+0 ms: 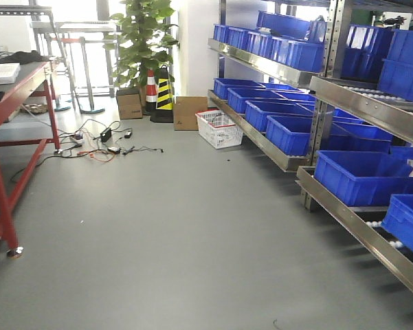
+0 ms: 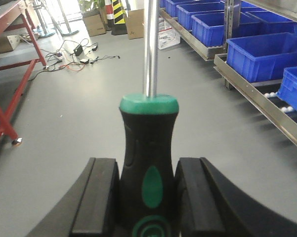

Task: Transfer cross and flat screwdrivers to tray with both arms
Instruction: 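Drive along the shelves of blue bins toward the roller rack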

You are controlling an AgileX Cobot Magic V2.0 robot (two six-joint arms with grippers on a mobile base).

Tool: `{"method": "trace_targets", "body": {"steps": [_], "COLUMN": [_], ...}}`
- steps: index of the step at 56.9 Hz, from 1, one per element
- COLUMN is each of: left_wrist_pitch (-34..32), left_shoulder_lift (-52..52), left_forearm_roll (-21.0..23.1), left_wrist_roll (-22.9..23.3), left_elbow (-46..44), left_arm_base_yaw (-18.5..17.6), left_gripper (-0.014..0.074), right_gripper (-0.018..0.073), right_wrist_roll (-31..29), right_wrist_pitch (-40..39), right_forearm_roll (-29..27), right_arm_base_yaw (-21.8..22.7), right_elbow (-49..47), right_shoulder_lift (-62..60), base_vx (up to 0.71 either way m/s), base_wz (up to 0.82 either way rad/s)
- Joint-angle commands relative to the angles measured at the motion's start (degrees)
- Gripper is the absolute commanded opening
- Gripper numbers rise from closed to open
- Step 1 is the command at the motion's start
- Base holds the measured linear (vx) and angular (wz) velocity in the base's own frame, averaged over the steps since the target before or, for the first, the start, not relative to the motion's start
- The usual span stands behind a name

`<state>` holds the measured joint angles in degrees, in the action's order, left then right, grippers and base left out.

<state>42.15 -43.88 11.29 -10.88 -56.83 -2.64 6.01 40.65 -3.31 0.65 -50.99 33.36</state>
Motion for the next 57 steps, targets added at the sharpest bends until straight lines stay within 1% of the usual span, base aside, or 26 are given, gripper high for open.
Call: {"method": "trace_targets", "body": {"steps": [1, 18, 30, 57], "left_wrist_pitch": [-5.3, -5.3, -5.3, -5.3], "left_shoulder_lift": [0.4, 0.4, 0.4, 0.3], "left_forearm_roll": [0.9, 0.9, 0.9, 0.9], "left_wrist_roll": [0.3, 0.3, 0.3, 0.3], "left_elbow": [-1.5, -1.5, -1.5, -1.5], "left_arm_base_yaw": [0.2, 0.2, 0.2, 0.2], "left_gripper": [-0.0001, -0.0001, -0.0001, -0.0001], "right_gripper": [-0.0008, -0.0008, -0.0008, -0.0008], "right_wrist_roll": [-0.2, -0.2, -0.2, -0.2], "right_wrist_pitch": [-5.3, -5.3, -5.3, -5.3], "right_forearm_roll": [0.1, 0.1, 0.1, -0.1], "right_arm_base_yaw": [0.1, 0.1, 0.1, 0.1], "right_elbow": [-1.6, -1.6, -1.6, -1.6], "right_shoulder_lift": [0.2, 0.2, 0.2, 0.2], "base_vx": [0.64, 0.62, 0.58, 0.54], "base_wz": [-0.11, -0.14, -0.27, -0.57]}}
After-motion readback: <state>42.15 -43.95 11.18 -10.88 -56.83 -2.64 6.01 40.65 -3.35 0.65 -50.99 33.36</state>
